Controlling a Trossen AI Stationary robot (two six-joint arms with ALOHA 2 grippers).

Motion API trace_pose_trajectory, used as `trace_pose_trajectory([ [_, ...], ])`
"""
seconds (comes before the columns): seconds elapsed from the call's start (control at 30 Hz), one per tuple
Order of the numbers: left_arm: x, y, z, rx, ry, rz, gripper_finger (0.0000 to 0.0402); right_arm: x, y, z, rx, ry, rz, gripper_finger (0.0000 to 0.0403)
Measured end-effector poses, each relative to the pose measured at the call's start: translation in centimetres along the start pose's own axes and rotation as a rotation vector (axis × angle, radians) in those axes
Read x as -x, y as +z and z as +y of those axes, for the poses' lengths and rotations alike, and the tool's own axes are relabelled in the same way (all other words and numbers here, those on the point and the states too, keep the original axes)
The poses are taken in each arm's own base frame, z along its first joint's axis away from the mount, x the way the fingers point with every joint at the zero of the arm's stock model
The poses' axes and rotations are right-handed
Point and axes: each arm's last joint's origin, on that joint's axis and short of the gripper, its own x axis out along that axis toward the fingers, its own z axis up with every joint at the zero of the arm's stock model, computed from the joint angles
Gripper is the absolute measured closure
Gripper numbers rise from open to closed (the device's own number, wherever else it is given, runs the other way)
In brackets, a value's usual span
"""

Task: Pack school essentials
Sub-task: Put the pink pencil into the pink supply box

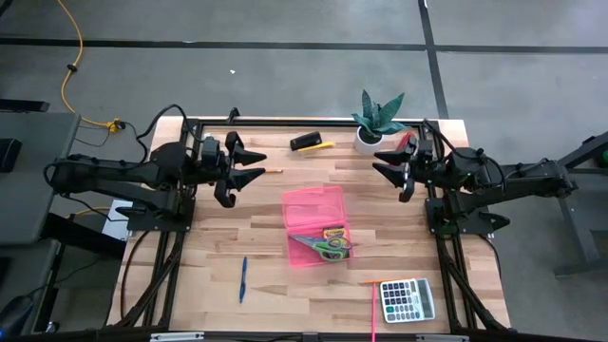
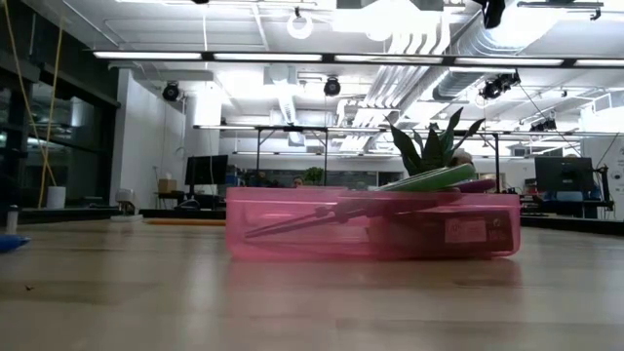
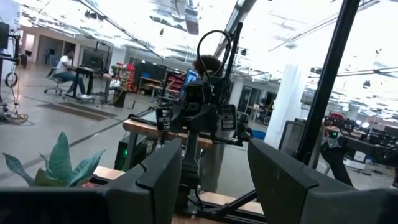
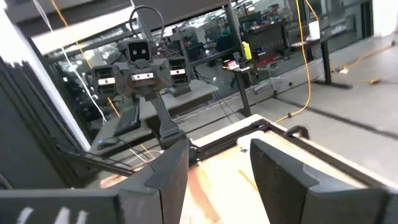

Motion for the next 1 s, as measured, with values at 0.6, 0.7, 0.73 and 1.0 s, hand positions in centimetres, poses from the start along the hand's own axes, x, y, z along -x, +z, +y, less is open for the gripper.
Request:
trace_pose_trajectory([
  [0.6, 0.0, 0.0, 0.0, 0.0, 0.0, 0.001, 0.0229, -3.8, -6.4, 8.3, -0.503, -0.273, 1.239, 0.0238],
  [0.7, 0.0, 0.0, 0.0, 0.0, 0.0, 0.001, 0.0229, -3.8, -9.0, 10.8, -0.616, -0.369, 1.282, 0.0238],
  [0.73, 0.0, 0.0, 0.0, 0.0, 0.0, 0.001, 0.0229, -3.7, -9.7, 11.7, -0.656, -0.389, 1.288, 0.0238],
  [1.0, 0.0, -0.1, 0.0, -0.008, 0.001, 0.008, 0.0229, -3.5, -15.9, 17.7, -1.081, -0.586, 1.308, 0.0238],
])
